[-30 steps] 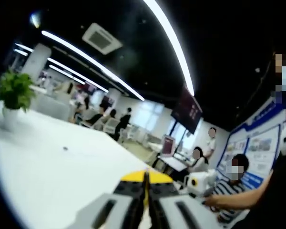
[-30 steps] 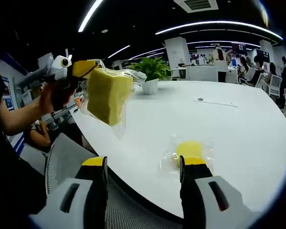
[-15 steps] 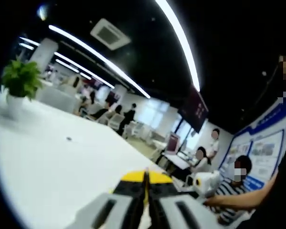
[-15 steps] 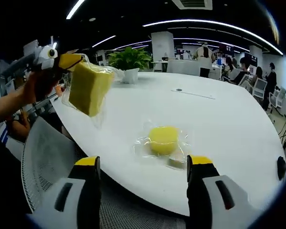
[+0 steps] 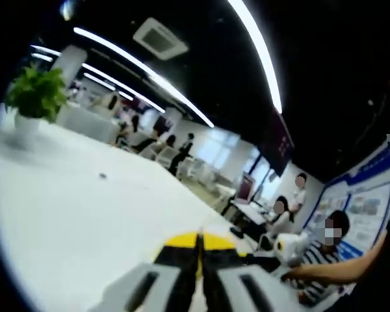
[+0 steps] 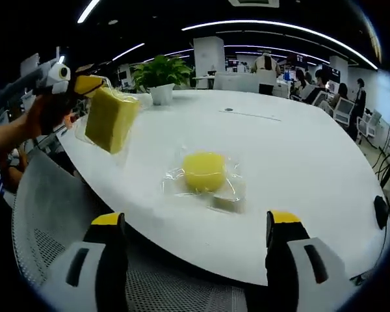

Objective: Compare the silicone blocks by pressing each to a similar depth, holding the contact briefly, and releasing to observe deformation and rebound differences across the visible hardness samples.

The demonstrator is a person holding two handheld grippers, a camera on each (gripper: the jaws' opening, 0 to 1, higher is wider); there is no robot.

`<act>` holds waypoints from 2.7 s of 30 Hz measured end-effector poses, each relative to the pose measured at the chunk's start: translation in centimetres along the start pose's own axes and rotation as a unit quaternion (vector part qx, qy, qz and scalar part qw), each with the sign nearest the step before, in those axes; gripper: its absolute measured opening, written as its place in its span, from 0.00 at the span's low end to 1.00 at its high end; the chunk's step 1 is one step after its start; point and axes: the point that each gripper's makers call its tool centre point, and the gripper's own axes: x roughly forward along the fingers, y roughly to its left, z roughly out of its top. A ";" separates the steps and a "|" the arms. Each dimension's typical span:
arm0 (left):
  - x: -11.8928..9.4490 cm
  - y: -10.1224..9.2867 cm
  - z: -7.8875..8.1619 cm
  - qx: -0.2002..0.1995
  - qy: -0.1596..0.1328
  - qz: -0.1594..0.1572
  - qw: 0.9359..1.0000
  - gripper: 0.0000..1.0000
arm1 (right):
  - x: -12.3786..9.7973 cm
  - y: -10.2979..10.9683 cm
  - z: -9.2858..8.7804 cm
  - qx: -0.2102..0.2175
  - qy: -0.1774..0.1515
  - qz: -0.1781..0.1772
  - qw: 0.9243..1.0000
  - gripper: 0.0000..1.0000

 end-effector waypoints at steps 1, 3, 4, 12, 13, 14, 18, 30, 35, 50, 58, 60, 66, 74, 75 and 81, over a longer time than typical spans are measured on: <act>0.2 0.5 -0.4 -0.005 0.003 0.003 1.000 0.00 | 0.2 -0.1 -0.2 -0.002 0.004 -0.004 1.000 0.83; 0.5 1.6 -1.0 -0.020 0.009 0.010 1.000 0.00 | 0.3 -0.6 -0.5 -0.013 0.007 -0.012 1.000 0.81; 0.5 1.9 -1.2 -0.030 0.009 0.013 0.999 0.00 | 0.4 -0.7 -0.6 -0.014 0.008 -0.015 1.000 0.82; 1.5 4.4 -2.8 -0.062 0.016 0.034 0.997 0.00 | 0.5 -1.6 -1.1 -0.004 0.015 -0.024 1.000 0.83; 1.6 4.6 -3.1 -0.062 0.019 0.037 0.997 0.00 | 0.5 -1.6 -1.1 -0.005 0.015 -0.024 1.000 0.83; 1.6 5.0 -3.4 -0.063 0.024 0.041 0.997 0.00 | 0.5 -1.6 -1.1 -0.005 0.016 -0.024 1.000 0.84; 1.8 6.1 -4.0 -0.074 0.023 0.052 0.996 0.00 | 0.5 -1.9 -1.2 -0.003 0.015 -0.029 0.999 0.83; 2.1 10.8 -4.6 -0.010 0.048 0.127 0.991 0.00 | 0.5 -1.8 -1.4 -0.001 0.019 -0.025 0.999 0.85; 1.9 13.2 -5.4 0.020 0.060 0.151 0.987 0.00 | 0.5 -1.8 -1.5 0.009 0.018 -0.021 1.000 0.86; 3.0 16.2 -6.9 0.030 0.082 0.178 0.980 0.00 | 0.7 -1.6 -2.1 0.011 0.033 -0.013 0.999 0.88; 2.8 17.8 -8.0 0.030 0.096 0.195 0.976 0.00 | 0.7 -1.6 -2.2 0.005 0.037 -0.012 0.999 0.89; 2.7 18.0 -8.1 0.017 0.095 0.196 0.976 0.00 | 0.7 -1.6 -2.2 0.004 0.037 -0.012 0.999 0.89; 2.7 18.1 -8.2 0.015 0.100 0.196 0.975 0.01 | 0.8 -1.5 -2.1 0.004 0.034 -0.010 0.999 0.90; 2.3 18.1 -8.4 0.031 0.097 0.201 0.974 0.10 | 0.7 -1.6 -2.1 0.007 0.031 -0.013 0.999 0.90; 2.1 18.1 -8.3 0.044 0.099 0.202 0.973 0.13 | 0.7 -1.6 -2.1 0.007 0.031 -0.013 0.999 0.90; 1.2 18.1 -8.1 0.055 0.100 0.207 0.972 0.22 | 0.7 -1.5 -2.0 0.007 0.029 -0.011 1.000 0.90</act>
